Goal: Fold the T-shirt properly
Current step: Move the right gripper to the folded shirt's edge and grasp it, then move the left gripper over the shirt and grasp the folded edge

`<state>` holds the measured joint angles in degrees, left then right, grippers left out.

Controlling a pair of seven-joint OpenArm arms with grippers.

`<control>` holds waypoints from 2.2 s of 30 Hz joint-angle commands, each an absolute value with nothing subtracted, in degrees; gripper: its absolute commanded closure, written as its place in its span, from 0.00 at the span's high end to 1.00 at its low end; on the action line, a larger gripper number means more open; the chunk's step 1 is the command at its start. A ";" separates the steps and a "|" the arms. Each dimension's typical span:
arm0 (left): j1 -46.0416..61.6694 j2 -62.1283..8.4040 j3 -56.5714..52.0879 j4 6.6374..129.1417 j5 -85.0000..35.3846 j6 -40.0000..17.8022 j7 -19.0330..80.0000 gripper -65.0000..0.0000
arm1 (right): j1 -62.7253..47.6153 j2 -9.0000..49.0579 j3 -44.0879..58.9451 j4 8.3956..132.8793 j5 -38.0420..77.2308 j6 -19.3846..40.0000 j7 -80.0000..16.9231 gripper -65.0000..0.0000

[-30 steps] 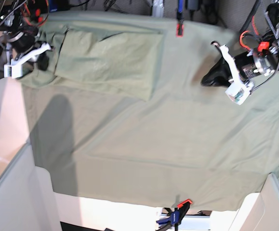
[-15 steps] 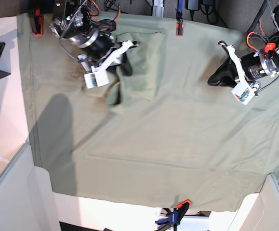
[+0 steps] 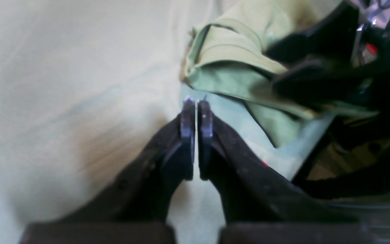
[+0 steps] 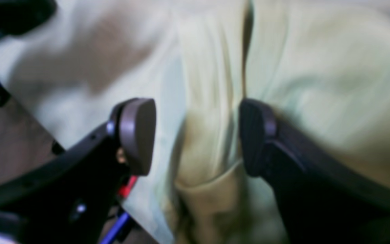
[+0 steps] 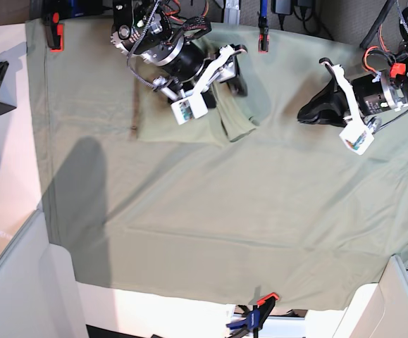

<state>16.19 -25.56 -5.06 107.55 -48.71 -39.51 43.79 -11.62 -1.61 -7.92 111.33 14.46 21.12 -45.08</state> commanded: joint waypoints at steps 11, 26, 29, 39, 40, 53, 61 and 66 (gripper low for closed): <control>15.53 -26.65 6.28 124.46 -47.22 -40.00 42.13 0.00 | -7.68 -1.74 6.50 122.85 11.73 21.17 -40.42 0.48; 9.23 -17.19 36.38 112.38 -21.50 -40.00 34.30 0.00 | 10.72 4.47 15.53 91.35 16.23 21.37 -37.52 0.00; 5.82 -16.86 36.42 108.07 -21.82 -40.00 34.28 0.00 | 12.29 4.47 12.62 88.95 16.27 21.47 -37.54 0.00; 4.82 -19.94 36.32 101.75 -22.04 -40.00 34.50 0.00 | 11.97 5.02 0.05 88.64 9.89 21.45 -37.54 0.00; 4.80 -20.60 36.29 101.75 -22.02 -40.00 34.50 0.00 | 11.84 5.15 -0.54 88.62 9.52 21.45 -37.54 0.00; -0.86 -25.74 34.17 100.38 -19.68 -40.00 34.04 0.00 | 10.57 9.82 -1.48 88.60 12.99 21.45 -42.26 0.00; -4.95 -26.22 33.93 96.53 -20.23 -40.00 33.93 0.00 | 10.59 10.15 -1.48 88.60 13.98 21.45 -43.11 0.00; -4.12 -28.93 33.76 101.16 -30.63 -40.00 40.80 0.00 | 10.61 10.15 -1.48 88.60 13.93 21.45 -42.37 0.00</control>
